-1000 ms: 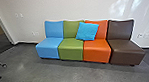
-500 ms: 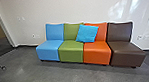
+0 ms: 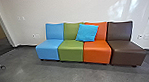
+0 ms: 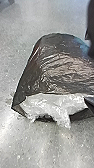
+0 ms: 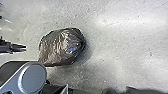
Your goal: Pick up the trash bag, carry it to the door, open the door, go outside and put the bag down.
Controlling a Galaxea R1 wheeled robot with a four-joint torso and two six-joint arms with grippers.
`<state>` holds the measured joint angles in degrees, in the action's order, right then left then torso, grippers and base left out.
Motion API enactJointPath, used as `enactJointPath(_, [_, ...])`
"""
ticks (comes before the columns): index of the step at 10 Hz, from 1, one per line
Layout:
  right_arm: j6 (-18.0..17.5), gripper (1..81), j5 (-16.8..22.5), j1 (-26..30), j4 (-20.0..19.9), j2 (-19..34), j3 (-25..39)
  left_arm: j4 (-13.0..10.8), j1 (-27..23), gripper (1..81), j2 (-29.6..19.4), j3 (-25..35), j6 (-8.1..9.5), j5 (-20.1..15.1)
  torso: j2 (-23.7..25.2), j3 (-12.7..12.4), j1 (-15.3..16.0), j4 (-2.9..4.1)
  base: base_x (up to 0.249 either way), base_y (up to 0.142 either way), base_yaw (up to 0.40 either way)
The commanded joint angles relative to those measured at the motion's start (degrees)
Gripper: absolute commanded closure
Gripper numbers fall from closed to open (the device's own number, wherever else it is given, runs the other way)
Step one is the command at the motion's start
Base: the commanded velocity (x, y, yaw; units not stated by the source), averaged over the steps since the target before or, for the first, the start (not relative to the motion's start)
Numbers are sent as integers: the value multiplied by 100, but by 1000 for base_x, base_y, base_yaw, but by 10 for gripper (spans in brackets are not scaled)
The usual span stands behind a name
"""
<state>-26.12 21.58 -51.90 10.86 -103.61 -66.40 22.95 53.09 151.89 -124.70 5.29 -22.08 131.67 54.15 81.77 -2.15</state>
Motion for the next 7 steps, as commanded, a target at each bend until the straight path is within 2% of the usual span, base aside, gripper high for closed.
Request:
enactJointPath(1, [-15, 10, 207, 596, -155, 241, 146, 122, -760, 10, -115, 51, 16, -341, 567, 531, 365, 0, 0, 0, 0])
enactJointPath(2, [-15, 10, 215, 631, -163, 197, 155, 122, -786, 10, -97, 51, 16, -341, 765, 717, 487, 0, 0, 0, 0])
enactJointPath(3, [-15, 10, 286, 649, -216, 102, 147, 96, -838, 10, -89, 51, 16, -341, 956, 358, 608, 0, 0, 0, 0])
enactJointPath(4, [-15, 10, 286, 649, -242, 13, 137, 77, -971, 10, -62, 51, 16, -367, 1141, 511, 723, 0, 0, 0, 0])
enactJointPath(6, [-15, 10, 286, 649, -242, -93, 120, 130, -1103, 10, 17, 51, 7, -693, 1452, 610, 907, 0, 0, 0, 0])
enactJointPath(7, [-15, 10, 286, 657, -242, -154, 85, 86, -1103, 10, 113, 24, 7, -693, 1642, 631, 1025, 0, 0, 0, 0])
